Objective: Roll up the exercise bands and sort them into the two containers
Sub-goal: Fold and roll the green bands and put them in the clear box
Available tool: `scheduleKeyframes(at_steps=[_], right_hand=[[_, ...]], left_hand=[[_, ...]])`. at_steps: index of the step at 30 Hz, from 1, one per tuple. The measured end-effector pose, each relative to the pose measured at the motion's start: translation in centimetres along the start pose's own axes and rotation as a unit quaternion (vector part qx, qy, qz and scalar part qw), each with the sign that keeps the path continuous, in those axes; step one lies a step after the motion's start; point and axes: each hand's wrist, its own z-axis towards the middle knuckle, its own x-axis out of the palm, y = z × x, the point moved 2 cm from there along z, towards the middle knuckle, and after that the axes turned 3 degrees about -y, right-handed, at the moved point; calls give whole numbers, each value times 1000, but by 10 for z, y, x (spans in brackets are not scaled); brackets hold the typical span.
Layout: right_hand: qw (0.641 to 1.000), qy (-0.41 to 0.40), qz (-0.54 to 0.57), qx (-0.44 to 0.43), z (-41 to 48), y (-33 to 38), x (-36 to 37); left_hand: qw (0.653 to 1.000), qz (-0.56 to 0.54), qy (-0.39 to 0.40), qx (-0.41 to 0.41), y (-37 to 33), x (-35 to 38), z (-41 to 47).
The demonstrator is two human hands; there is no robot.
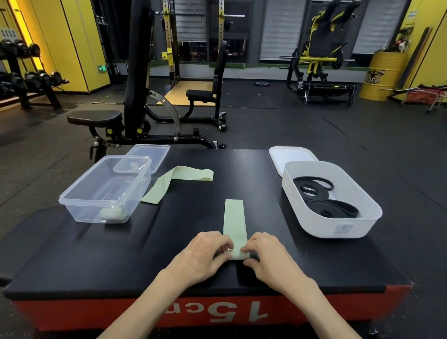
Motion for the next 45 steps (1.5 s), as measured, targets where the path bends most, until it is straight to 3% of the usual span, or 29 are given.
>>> scheduleKeyframes(at_steps=[25,32,45], right_hand=[[999,9,-25,-24,-13,2,3],[1000,-11,1,-11,-16,5,1],[1000,-18,26,-3,-12,2,3]], left_hand=[[998,-42,40,-33,-2,-2,-5],[995,-80,10,-61,-3,-2,-7],[996,-54,-24,-74,1,2,-6]])
